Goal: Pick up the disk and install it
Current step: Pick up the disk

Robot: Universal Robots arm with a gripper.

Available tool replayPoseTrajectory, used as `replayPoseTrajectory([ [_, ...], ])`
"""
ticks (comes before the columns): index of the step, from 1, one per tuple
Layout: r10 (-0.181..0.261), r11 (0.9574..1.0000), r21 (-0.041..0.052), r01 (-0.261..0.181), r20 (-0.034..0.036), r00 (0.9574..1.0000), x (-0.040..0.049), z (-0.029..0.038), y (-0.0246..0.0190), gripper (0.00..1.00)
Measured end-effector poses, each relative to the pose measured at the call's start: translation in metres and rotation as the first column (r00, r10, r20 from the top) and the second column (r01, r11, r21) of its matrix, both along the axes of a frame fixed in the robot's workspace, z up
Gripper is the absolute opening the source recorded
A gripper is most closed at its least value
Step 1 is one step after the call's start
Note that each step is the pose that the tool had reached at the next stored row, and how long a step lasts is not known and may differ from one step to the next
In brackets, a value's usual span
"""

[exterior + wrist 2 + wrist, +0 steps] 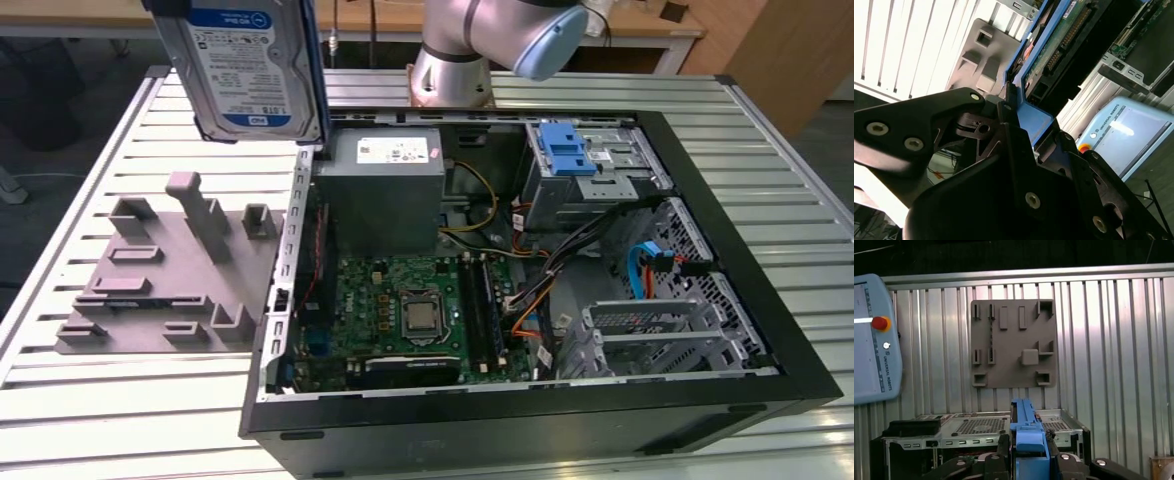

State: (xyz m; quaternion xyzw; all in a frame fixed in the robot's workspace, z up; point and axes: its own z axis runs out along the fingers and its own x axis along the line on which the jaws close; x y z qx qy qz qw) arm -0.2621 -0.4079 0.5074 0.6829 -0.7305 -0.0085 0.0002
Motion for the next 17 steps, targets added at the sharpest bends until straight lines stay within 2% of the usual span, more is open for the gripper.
replayPoseTrajectory([
  [4,0.000,1.0000,0.0003,0.000,-0.0001,1.0000,0.0022,0.0000,-0.0054,0.36],
  [17,0.000,1.0000,0.0005,0.000,-0.0026,1.0000,0.0261,-0.0001,-0.0116,0.36],
])
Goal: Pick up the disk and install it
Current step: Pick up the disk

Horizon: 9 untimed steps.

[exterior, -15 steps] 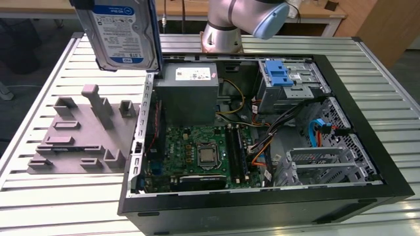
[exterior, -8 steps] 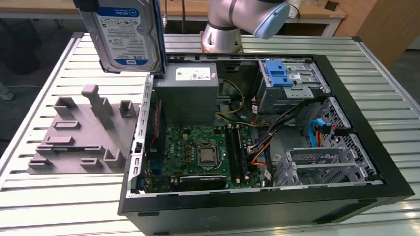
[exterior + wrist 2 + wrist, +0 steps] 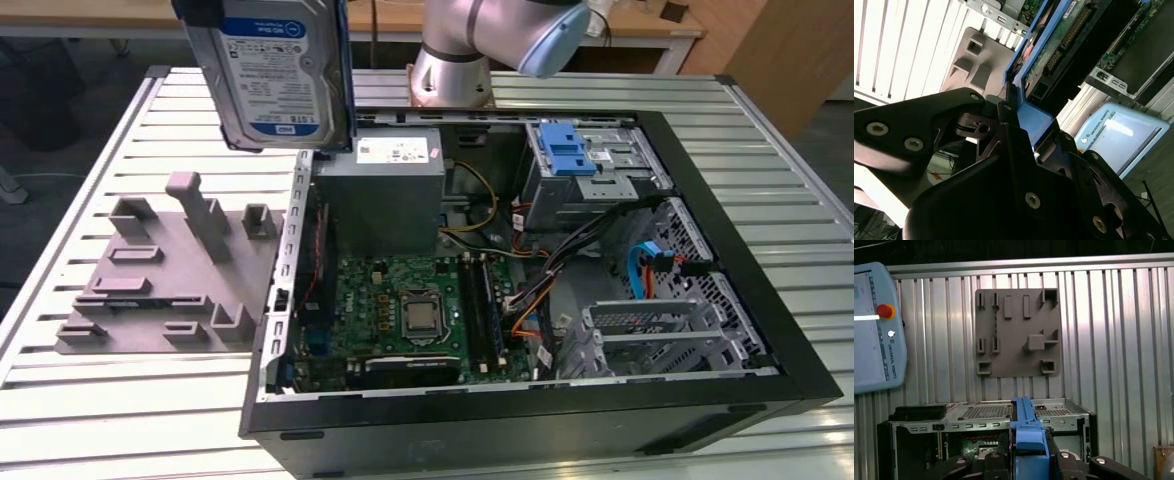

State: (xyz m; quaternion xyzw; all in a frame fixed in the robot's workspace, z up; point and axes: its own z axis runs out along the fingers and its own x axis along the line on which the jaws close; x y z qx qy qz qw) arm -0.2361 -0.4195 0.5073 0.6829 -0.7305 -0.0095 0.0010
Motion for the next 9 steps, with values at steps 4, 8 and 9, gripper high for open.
replayPoseTrajectory([
  [4,0.000,1.0000,0.0000,0.000,-0.0008,1.0000,0.0080,0.0000,-0.0030,0.36],
  [8,0.000,1.0000,0.0000,0.000,-0.0014,1.0000,0.0152,0.0000,-0.0061,0.36],
  [9,0.000,1.0000,0.0000,0.000,-0.0016,1.0000,0.0169,0.0000,-0.0068,0.36],
])
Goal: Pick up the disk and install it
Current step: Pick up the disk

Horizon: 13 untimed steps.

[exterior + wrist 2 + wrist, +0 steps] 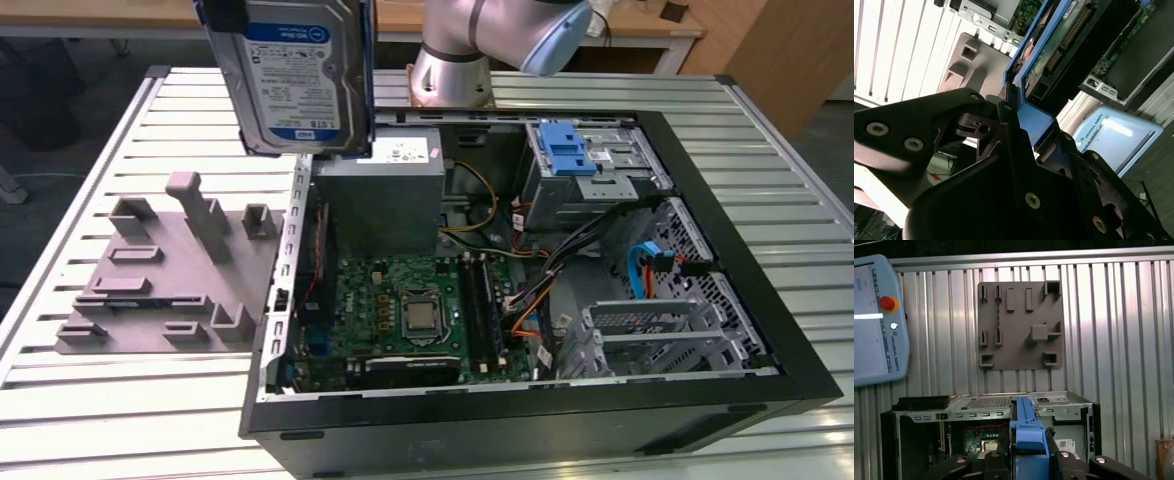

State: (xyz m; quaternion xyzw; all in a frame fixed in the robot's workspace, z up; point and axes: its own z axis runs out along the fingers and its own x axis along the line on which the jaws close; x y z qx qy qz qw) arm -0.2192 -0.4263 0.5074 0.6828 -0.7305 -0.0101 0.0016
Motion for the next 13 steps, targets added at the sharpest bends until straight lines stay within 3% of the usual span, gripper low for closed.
replayPoseTrajectory([
  [13,0.000,1.0000,0.0001,0.000,-0.0016,1.0000,0.0230,0.0000,-0.0035,0.36],
])
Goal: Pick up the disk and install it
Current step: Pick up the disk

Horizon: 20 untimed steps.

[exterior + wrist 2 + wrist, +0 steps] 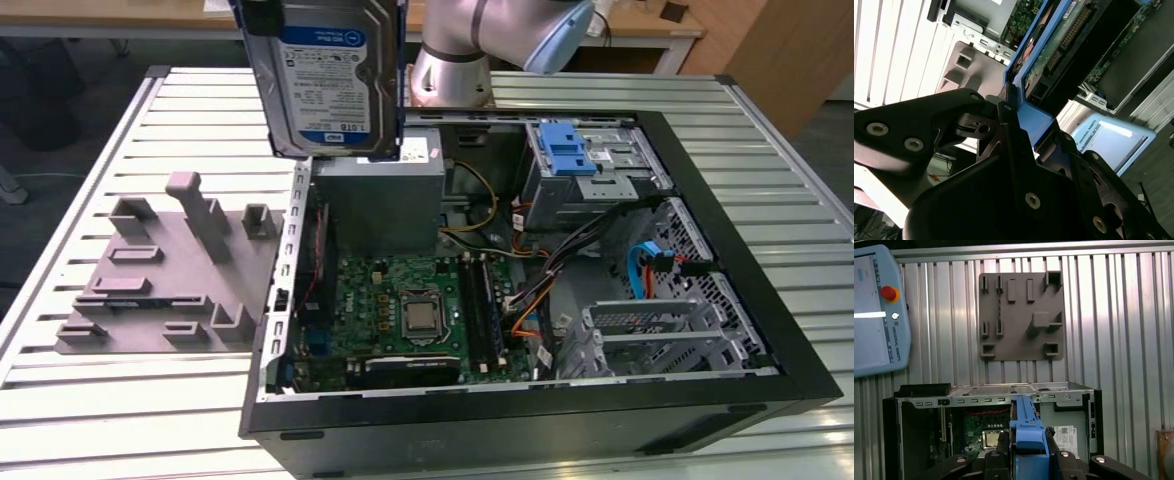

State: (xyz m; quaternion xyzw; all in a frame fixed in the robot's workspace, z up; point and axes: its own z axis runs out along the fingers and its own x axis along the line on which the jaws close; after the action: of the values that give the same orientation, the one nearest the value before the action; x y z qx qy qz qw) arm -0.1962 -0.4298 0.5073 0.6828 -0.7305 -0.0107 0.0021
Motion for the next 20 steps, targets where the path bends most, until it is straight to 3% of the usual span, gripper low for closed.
replayPoseTrajectory([
  [20,0.000,1.0000,-0.0001,0.000,-0.0014,1.0000,0.0351,0.0000,-0.0038,0.36],
])
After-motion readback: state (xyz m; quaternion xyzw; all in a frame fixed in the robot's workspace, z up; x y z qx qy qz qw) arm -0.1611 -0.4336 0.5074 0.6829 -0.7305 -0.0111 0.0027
